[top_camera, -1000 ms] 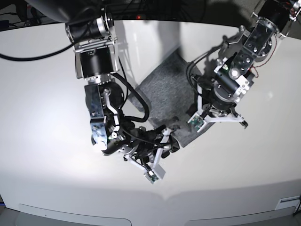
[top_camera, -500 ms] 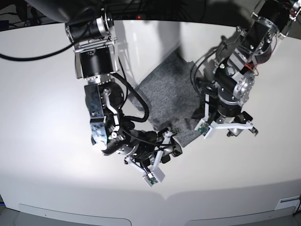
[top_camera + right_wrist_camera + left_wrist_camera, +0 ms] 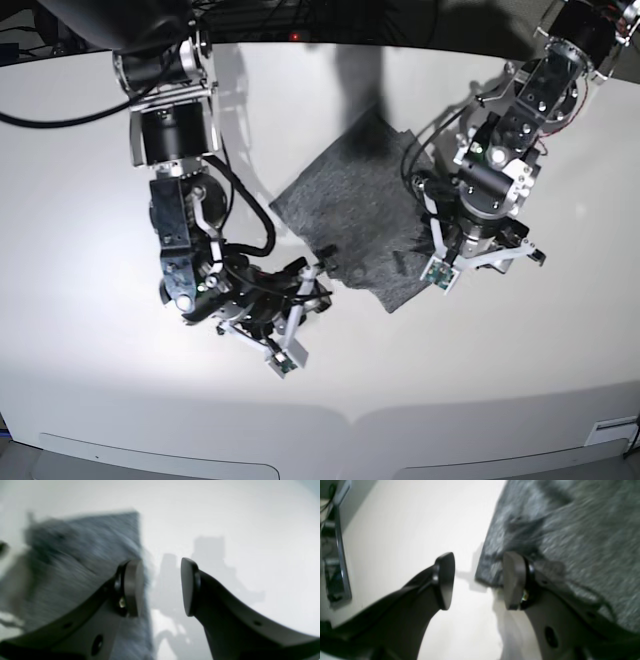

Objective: Fold the T-shirt properly
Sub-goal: 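Lower the bundle onto the table and square it with both grippers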

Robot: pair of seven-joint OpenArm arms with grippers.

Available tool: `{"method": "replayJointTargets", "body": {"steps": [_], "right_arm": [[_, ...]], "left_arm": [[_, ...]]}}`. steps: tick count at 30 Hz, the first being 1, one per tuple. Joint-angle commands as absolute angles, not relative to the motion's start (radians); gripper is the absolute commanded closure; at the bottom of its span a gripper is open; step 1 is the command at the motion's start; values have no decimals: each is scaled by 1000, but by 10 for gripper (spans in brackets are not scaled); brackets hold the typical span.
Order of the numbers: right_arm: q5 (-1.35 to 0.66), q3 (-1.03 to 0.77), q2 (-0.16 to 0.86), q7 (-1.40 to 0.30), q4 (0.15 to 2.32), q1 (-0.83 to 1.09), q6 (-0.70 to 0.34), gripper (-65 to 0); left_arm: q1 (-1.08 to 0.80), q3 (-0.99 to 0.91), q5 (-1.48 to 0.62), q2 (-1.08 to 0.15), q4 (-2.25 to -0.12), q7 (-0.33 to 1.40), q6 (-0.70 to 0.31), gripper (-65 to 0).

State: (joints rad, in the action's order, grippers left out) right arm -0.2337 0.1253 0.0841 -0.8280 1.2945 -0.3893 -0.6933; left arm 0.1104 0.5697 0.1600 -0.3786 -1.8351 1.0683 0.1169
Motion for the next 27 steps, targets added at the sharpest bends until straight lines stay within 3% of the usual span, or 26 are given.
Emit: {"method": "replayJointTargets", "body": {"steps": [1, 7, 15, 27], "right_arm": [[-244, 124, 104, -814, 1309, -399, -698, -256], [-336, 124, 194, -805, 1309, -267, -698, -255], [-414, 124, 194, -810, 1314, -113, -698, -255], [-707, 125, 185, -989, 1432, -5, -698, -255]], "left_arm": [[117, 564, 187, -383, -1851, 1050, 123, -301], [103, 564, 202, -383, -1851, 1050, 123, -301], [102, 564, 312, -386, -1852, 1092, 124, -301], [103, 564, 340, -422, -1852, 1091, 124, -301]]}}
